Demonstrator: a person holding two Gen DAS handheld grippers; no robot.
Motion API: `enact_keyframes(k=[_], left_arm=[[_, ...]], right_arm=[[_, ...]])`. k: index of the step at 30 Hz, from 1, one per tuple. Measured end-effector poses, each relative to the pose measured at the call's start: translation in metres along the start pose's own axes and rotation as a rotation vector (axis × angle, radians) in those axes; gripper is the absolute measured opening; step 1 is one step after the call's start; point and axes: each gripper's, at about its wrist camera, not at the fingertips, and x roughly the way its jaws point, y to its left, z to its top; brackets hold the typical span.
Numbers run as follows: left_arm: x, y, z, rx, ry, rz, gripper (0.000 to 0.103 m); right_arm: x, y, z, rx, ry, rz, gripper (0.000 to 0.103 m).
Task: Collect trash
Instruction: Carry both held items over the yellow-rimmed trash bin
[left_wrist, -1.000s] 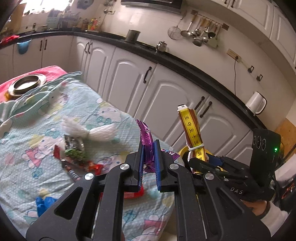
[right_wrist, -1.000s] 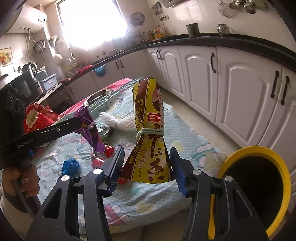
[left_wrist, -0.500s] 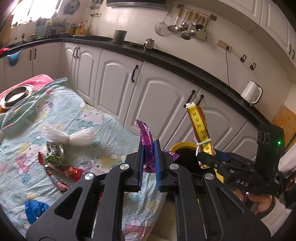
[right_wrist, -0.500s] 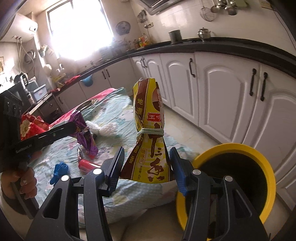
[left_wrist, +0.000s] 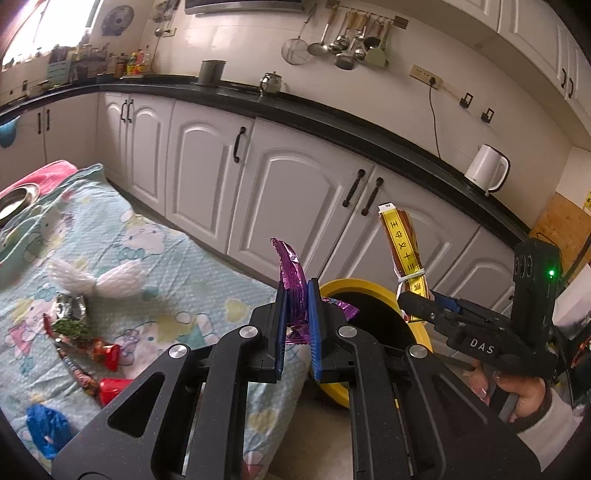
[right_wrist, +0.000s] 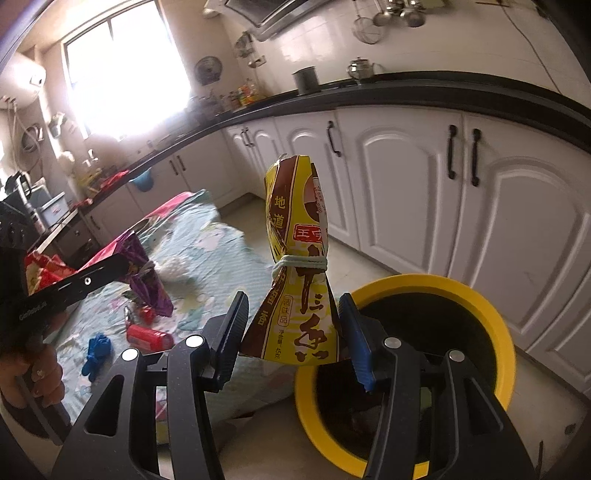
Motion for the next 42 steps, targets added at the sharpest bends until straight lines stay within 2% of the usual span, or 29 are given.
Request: enact_keyframes(k=[13, 27, 42], left_arm=[[0.037, -0.038, -0.012, 0.048, 0.050, -0.069, 0.006], [0.075, -0.073, -0.024, 0.106, 0.115, -0.102, 0.006], [0.112, -0.087, -0.042, 0.130, 0.186, -0.115, 0.006]], right_arm=[[-0.015, -0.040, -0.007, 0.040, -0.029, -0.121, 0.049], [-0.018, -0.077, -0.029, 0.110, -0.005, -0.186, 0.049], [-0.005, -0.104, -0.055, 0.178, 0.070, -0.204, 0.049]])
